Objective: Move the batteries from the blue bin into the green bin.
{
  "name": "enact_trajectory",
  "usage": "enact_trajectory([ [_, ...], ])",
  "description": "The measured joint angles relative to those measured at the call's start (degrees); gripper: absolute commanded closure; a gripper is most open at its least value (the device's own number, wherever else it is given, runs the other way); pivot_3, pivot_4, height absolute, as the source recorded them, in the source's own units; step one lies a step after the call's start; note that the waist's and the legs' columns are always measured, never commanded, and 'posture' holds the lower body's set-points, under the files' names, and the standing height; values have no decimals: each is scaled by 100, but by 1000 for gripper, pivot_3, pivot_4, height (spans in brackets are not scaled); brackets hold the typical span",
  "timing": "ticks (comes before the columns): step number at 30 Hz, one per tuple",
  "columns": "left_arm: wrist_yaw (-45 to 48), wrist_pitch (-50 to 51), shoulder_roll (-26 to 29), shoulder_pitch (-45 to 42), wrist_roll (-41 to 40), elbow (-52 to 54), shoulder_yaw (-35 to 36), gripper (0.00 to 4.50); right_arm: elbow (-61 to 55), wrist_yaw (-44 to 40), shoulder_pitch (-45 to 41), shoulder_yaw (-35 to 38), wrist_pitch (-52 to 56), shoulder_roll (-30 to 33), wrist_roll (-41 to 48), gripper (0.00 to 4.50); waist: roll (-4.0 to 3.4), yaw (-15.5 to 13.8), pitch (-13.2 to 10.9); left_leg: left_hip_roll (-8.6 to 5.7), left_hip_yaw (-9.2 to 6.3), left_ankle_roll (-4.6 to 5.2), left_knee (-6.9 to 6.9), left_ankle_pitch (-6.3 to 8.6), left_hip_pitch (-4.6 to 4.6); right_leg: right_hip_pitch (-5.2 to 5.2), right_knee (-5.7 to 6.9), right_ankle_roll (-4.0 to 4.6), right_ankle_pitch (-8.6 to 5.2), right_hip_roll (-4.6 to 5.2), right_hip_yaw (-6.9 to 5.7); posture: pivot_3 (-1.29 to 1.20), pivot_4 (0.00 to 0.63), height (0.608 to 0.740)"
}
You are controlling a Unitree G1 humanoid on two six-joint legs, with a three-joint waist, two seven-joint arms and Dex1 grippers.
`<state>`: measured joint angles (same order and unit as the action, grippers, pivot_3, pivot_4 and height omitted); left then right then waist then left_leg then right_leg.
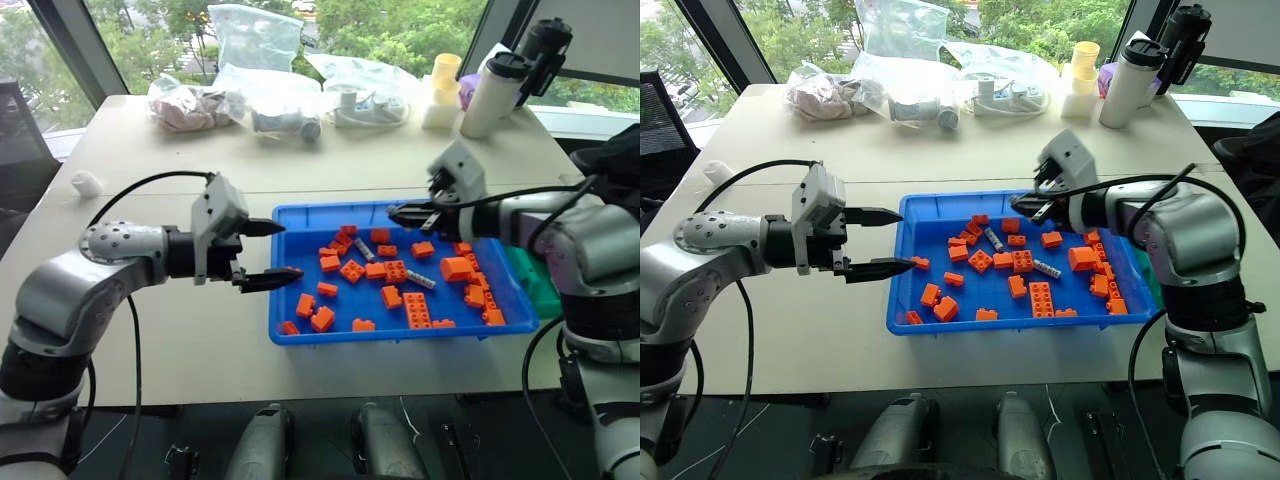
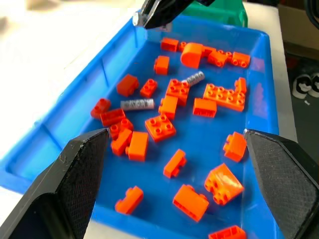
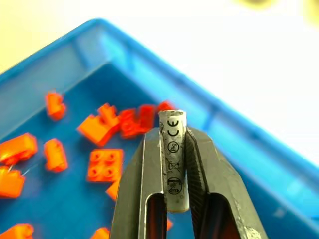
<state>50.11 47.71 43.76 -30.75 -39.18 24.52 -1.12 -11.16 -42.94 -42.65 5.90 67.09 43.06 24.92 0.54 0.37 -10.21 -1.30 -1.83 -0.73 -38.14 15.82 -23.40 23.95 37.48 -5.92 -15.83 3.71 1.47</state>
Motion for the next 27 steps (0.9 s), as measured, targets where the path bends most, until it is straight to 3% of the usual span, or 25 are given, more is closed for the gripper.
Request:
enact_trajectory([
  [8, 116, -365, -682, -583, 301, -751, -385, 0, 232, 525, 1499, 1299, -410, 966, -379, 4478, -4, 22, 2, -1, 13, 1, 0, -1, 3, -1, 4, -3, 2, -4, 8, 0, 150, 740],
  [18, 287, -546, -812, -671, 552, -914, -665, 0, 1065, 950, 1739, 1414, -1021, 1023, -717, 4478, -9, 41, 5, 3, 21, 0, -5, -2, 8, 6, 23, -3, 1, -11, 22, 0, 150, 740],
  [20, 307, -543, -786, -648, 553, -901, -665, 0, 1190, 965, 1738, 1352, -1087, 1023, -741, 3450, -9, 31, 5, 3, 20, 0, -5, -2, 7, 5, 23, -3, 1, -10, 22, 0, 150, 740],
  [22, 320, -543, -782, -639, 555, -890, -665, 0, 1251, 967, 1733, 1320, -1130, 1023, -745, 2932, -9, 27, 5, 2, 19, 0, -6, -2, 7, 5, 23, -3, 1, -10, 22, 0, 150, 740],
  [23, 327, -543, -781, -637, 556, -879, -665, 0, 1274, 969, 1731, 1302, -1144, 1023, -768, 2358, -9, 29, 5, 2, 20, 0, -6, -2, 7, 5, 23, -3, 1, -10, 22, 0, 150, 740],
  [27, 349, -545, -645, -624, 618, -873, -655, 0, 1441, 1001, 1605, 1216, -1352, 1115, -880, 2217, -10, 36, 4, 3, 19, 0, -6, -2, 7, 6, 23, -3, 1, -11, 22, 0, 150, 740],
])
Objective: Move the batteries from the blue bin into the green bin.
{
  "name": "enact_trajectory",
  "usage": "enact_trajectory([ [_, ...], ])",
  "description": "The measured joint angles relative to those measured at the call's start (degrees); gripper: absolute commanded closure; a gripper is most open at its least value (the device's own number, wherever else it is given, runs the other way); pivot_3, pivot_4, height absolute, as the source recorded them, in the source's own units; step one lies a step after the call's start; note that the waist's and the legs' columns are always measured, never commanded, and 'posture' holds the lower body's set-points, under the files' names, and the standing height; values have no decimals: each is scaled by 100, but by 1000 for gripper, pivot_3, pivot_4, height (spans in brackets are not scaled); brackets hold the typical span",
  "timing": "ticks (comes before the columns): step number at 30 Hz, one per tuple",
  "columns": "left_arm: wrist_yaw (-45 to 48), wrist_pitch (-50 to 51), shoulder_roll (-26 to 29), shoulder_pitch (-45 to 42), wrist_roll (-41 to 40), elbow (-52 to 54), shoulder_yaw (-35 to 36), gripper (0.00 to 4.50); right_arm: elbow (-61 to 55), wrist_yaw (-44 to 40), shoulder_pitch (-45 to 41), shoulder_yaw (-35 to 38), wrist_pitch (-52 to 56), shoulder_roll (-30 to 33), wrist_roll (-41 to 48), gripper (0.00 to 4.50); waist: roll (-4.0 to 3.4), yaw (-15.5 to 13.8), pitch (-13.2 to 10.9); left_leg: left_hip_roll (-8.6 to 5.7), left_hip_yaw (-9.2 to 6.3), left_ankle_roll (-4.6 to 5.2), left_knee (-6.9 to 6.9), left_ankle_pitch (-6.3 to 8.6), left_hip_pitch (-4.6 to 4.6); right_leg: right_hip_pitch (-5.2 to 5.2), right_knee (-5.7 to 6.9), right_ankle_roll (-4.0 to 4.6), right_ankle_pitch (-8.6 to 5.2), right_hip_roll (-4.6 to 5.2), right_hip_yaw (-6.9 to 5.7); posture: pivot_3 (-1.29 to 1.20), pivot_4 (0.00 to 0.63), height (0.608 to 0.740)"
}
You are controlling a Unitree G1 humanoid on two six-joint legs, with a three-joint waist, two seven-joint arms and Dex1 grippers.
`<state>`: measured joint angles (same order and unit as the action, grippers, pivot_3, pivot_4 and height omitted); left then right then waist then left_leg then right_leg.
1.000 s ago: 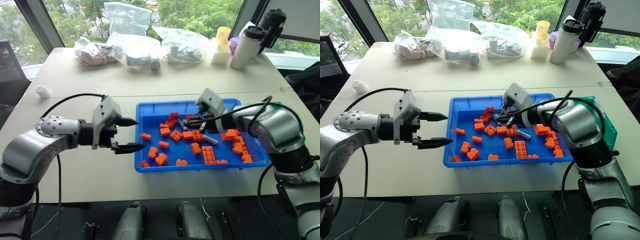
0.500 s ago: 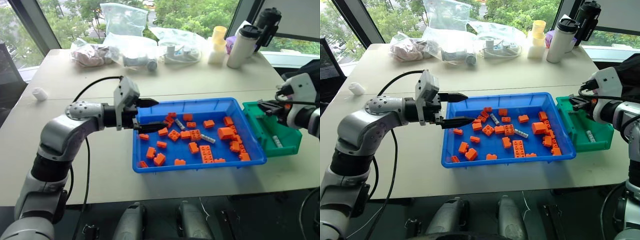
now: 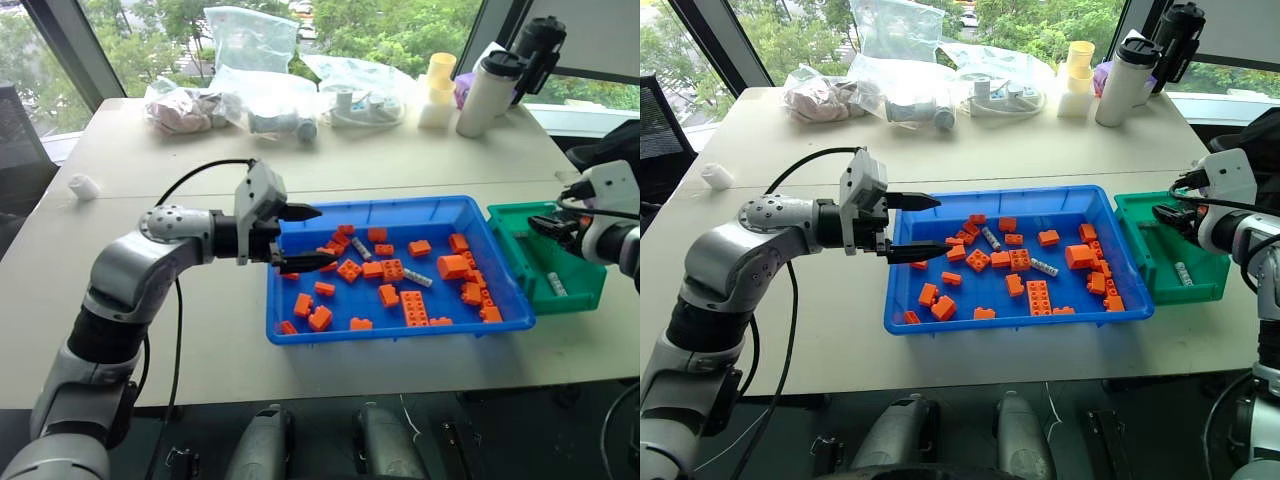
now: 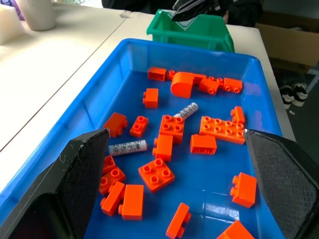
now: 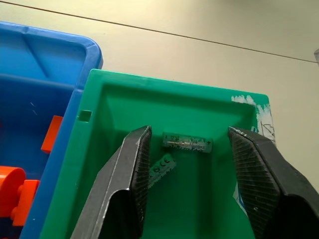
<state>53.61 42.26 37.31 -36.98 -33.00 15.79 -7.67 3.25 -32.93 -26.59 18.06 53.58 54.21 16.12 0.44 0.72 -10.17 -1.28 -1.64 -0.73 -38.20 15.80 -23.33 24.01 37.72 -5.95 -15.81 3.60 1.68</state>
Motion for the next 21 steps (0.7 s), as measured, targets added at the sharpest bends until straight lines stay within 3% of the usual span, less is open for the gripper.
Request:
enact_trajectory([
  [4, 51, -11, 169, 33, 32, -36, 24, 0, -77, -63, -361, -43, -63, 16, 57, 2217, -1, 34, 0, 3, 1, 0, 1, 0, 2, 1, 1, 0, 0, -3, 0, 0, 150, 740],
  [9, 239, -29, 681, 71, 124, -216, 211, 0, -734, -336, -1191, -522, 259, -665, 656, 2217, 0, 88, 0, 9, -5, -1, 3, 0, 3, 4, 8, 1, 0, -9, -1, 0, 150, 740],
  [15, 751, 133, 1482, 310, 79, 35, 300, 0, -859, -362, -1610, -1776, 830, -1620, 873, 2217, 1, -9, -1, 0, -5, -2, 0, -1, -10, 17, 11, 1, -1, 2, -1, 0, 150, 740],
  [21, 722, 249, 1668, 431, 8, 324, 528, 0, -634, -265, -1711, -2704, 994, -2184, 653, 2217, 2, 11, -1, -4, -6, -3, -3, -2, -13, 21, 15, 1, -1, 5, -3, 0, 150, 740],
])
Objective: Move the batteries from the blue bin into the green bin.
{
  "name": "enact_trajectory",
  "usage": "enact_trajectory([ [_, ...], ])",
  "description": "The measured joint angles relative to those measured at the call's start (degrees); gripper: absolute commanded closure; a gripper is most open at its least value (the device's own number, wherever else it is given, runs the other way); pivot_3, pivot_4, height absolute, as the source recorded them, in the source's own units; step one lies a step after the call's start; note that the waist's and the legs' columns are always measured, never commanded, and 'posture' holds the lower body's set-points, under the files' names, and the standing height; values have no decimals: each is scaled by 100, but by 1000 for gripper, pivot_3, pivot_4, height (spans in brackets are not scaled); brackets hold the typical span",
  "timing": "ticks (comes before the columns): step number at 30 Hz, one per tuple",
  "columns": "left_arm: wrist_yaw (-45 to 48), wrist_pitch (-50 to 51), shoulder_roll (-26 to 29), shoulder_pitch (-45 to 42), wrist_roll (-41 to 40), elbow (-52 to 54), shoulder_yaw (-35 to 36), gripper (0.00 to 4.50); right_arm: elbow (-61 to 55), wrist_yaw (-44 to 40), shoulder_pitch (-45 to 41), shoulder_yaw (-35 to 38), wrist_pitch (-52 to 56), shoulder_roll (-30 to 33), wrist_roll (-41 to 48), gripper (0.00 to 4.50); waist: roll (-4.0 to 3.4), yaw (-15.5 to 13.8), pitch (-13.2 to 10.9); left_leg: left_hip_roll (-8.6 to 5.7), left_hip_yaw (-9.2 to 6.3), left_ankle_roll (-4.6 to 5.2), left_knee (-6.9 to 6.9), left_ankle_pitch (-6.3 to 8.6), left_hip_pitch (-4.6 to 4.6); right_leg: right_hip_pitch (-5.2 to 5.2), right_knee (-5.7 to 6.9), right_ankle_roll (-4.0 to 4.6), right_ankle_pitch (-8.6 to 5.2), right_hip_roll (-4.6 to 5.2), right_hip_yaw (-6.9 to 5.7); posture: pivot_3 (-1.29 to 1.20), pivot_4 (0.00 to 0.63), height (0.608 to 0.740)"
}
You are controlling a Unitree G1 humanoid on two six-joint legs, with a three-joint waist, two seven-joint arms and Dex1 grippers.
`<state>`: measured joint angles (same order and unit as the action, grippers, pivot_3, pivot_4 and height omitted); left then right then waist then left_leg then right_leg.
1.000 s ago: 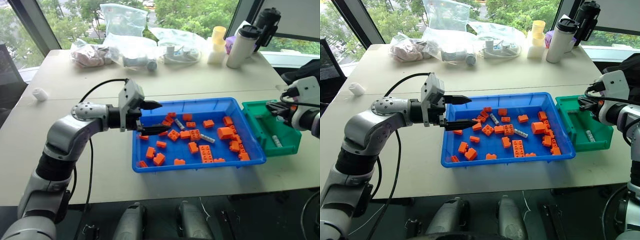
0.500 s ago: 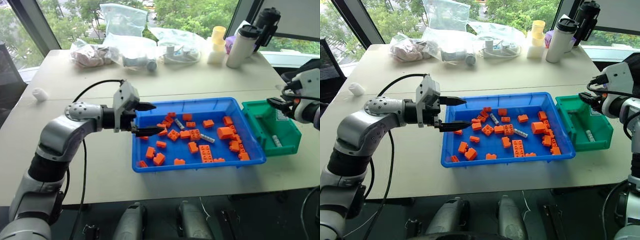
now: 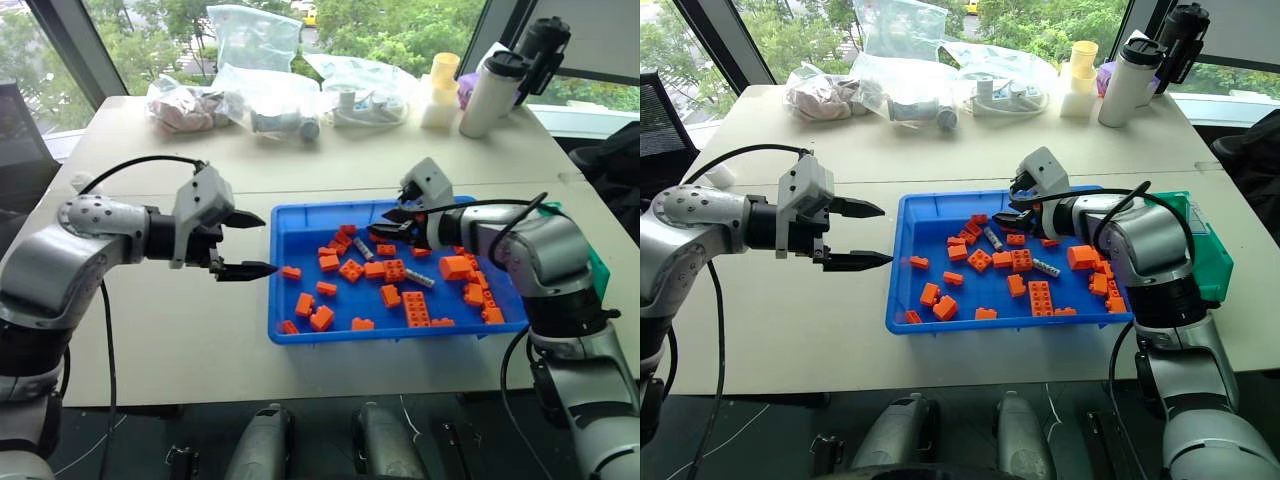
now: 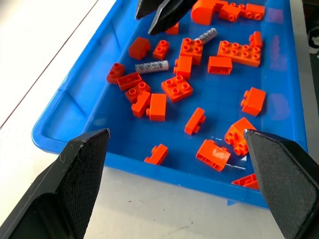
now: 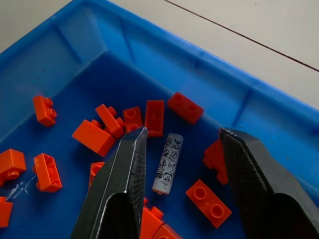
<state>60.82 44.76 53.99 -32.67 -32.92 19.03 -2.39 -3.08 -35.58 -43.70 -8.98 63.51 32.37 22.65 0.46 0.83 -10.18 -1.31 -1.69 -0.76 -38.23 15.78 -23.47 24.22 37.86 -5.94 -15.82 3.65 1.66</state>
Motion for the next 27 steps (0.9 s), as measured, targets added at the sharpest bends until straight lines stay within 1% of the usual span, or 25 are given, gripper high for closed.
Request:
enact_trajectory([
  [2, -61, 32, -4, 105, -22, 84, 31, 0, 120, 113, -21, -141, 146, -170, -48, 2217, 0, 10, 0, 1, 1, 0, 1, 0, 0, 10, 10, 0, 0, -1, 0, 0, 150, 740],
  [10, -393, 256, -225, 298, -160, 398, 108, 0, 172, 262, -27, -212, 548, -653, -47, 2217, 0, 15, 0, 2, 1, -1, 2, -1, 0, 12, 12, 0, 0, -2, 0, 0, 150, 740],
  [14, -451, 267, -225, 302, -160, 415, 114, 0, 330, 329, -1, -334, 450, -692, -178, 2217, 0, 12, 0, 1, 2, -2, 1, -1, 0, 12, 12, 0, 0, -2, 0, 0, 150, 740],
  [18, -476, 267, -230, 301, -160, 415, 114, 0, 506, 437, 5, -631, 137, -701, -499, 2217, 0, 19, 0, 1, 2, -3, 2, -2, 0, 13, 12, 0, 0, -2, 0, 0, 150, 740],
  [23, -486, 266, -243, 302, -161, 415, 114, 0, 503, 408, 18, -577, 83, -716, -531, 2217, 0, 18, 0, 1, 2, -4, 2, -2, 0, 13, 13, 0, 0, -2, 0, 0, 150, 740],
  [26, -496, 260, -251, 310, -159, 416, 115, 0, 279, 362, 131, -410, 164, -721, -403, 1335, 0, 16, 0, 1, 2, -4, 2, -2, 0, 13, 13, 0, 0, -2, 0, 0, 150, 740],
  [27, -501, 258, -256, 312, -159, 416, 115, 0, 160, 363, 175, -354, 221, -721, -359, 865, 0, 16, 0, 1, 2, -3, 1, -2, 0, 13, 13, 0, 0, -2, 0, 0, 150, 740],
])
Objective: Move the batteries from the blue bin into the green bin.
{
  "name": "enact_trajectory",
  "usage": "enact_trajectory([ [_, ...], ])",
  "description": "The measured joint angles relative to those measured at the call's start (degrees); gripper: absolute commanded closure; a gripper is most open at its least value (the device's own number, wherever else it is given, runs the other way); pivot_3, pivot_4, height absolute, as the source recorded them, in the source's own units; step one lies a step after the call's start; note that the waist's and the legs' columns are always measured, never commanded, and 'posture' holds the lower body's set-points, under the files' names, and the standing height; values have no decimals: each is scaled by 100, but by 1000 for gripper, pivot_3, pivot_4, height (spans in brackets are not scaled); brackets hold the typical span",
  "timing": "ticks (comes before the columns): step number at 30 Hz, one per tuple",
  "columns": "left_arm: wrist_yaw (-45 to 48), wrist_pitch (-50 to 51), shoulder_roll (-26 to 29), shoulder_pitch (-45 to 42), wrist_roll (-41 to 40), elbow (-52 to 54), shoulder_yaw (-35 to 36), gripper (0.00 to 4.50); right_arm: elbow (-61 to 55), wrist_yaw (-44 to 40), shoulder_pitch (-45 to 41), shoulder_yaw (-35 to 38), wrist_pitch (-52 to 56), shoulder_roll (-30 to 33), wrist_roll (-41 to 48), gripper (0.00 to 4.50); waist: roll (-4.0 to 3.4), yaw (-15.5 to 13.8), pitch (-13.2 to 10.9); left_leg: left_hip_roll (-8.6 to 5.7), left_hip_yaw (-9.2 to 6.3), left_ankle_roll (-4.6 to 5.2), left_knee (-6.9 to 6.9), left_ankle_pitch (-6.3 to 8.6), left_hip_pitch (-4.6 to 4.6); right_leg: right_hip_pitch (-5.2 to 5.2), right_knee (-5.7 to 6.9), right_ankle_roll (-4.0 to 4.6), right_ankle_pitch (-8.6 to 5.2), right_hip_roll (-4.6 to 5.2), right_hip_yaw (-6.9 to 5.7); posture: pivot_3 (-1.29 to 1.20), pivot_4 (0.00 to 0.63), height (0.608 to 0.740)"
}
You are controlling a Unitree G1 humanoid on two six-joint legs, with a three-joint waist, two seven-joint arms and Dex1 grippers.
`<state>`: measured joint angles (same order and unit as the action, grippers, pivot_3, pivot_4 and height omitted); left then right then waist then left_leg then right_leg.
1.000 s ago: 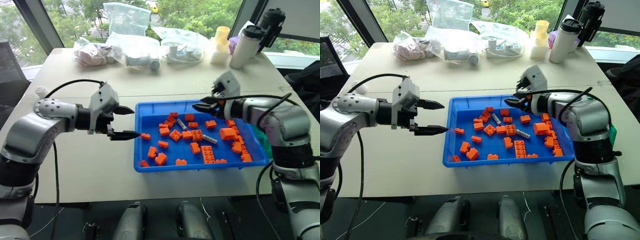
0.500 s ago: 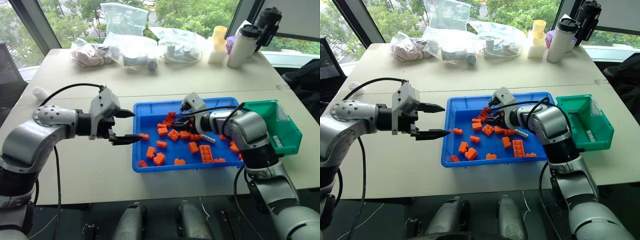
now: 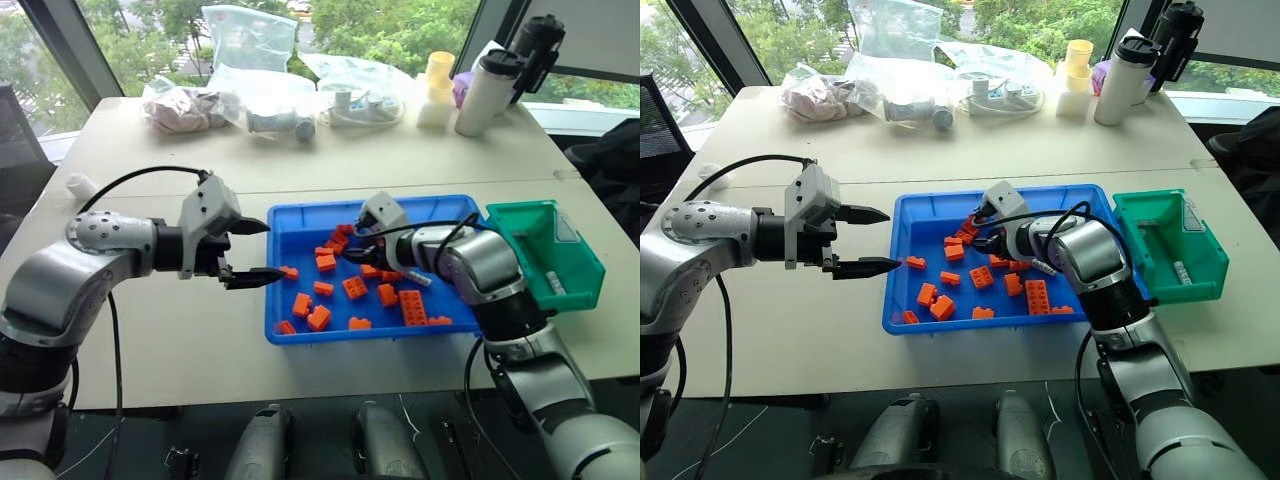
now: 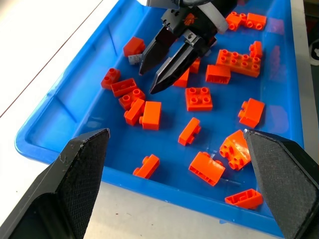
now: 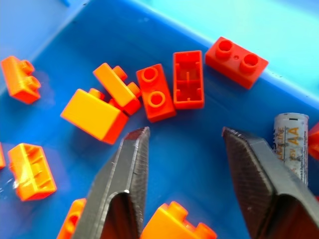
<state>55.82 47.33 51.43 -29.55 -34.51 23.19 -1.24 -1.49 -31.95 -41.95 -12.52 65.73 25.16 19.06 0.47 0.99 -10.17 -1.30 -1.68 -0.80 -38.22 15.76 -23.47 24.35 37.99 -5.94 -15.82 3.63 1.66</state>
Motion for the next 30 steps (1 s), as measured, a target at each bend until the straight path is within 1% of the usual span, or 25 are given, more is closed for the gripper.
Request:
enact_trajectory([
  [1, -3, -1, -4, 0, 0, 0, 0, 0, -87, 8, 25, 41, 41, -2, 36, 323, 0, 0, 0, 0, 0, 0, 0, 0, 0, 0, 0, 0, 0, 0, 0, 0, 150, 740],
  [2, -4, -4, -16, 0, 0, 0, 0, 0, -187, 37, 47, 109, 103, -9, 61, 54, 0, 0, 0, 0, 0, 0, 0, 0, 0, 0, 0, 0, 0, 0, 0, 0, 150, 740],
  [7, -2, -16, -37, 0, 5, -1, -2, 0, -597, 286, 68, 448, 403, 9, 114, 54, 0, -1, 0, 0, -1, 0, 0, 0, 0, 0, 0, 0, 0, 0, 0, 0, 150, 740],
  [11, 5, -43, -69, 0, 16, -6, -10, 0, -751, 489, 242, 521, 542, 95, 57, 54, 0, -3, 0, 0, 0, 0, 0, 0, 0, 0, 0, 0, 0, 1, 0, 0, 150, 740],
  [16, 29, -58, -110, -10, 42, -71, -36, 0, -578, 583, 343, 493, 505, 79, -16, 54, 0, 11, 0, 1, 0, 0, 0, 0, 0, 0, 0, 0, 0, -2, 0, 0, 150, 740],
  [22, 32, -62, -190, -49, 99, -94, -71, 0, 56, 629, 212, 434, 164, -63, -156, 54, 2, 8, 1, 0, 1, 0, 0, 0, 1, 0, 1, 0, 0, -2, 0, 0, 150, 740],
  [23, 30, -62, -191, -49, 113, -98, -75, 0, 143, 629, 158, 418, 99, -109, -198, 290, 2, 8, 1, 0, 1, -1, 0, -1, 1, 0, 1, 0, 0, -2, 0, 0, 150, 740],
  [25, 25, -59, -195, -49, 125, -93, -75, 0, 312, 621, 60, 302, -24, -119, -287, 925, 4, 9, 3, 0, 1, -3, 0, -1, 1, 0, 2, 0, 0, -2, 0, 0, 150, 740],
  [26, 20, -53, -194, -49, 125, -90, -74, 0, 381, 617, 37, 220, -104, -112, -359, 1489, 4, 10, 3, 0, 0, -3, 0, -1, 2, 0, 3, 0, 0, -2, 0, 0, 150, 740],
  [27, 18, -48, -193, -48, 125, -83, -74, 0, 413, 613, 21, 153, -164, -110, -428, 1948, 5, 10, 3, 0, 0, -3, 0, -1, 2, 0, 3, 0, 0, -2, 0, 0, 150, 740],
  [30, 15, -38, -192, -47, 124, -43, -74, 0, 454, 572, -8, 44, -254, -113, -535, 3610, 5, 14, 3, 1, 0, -3, 0, -2, 2, 0, 3, 0, 0, -2, 0, 0, 150, 740],
])
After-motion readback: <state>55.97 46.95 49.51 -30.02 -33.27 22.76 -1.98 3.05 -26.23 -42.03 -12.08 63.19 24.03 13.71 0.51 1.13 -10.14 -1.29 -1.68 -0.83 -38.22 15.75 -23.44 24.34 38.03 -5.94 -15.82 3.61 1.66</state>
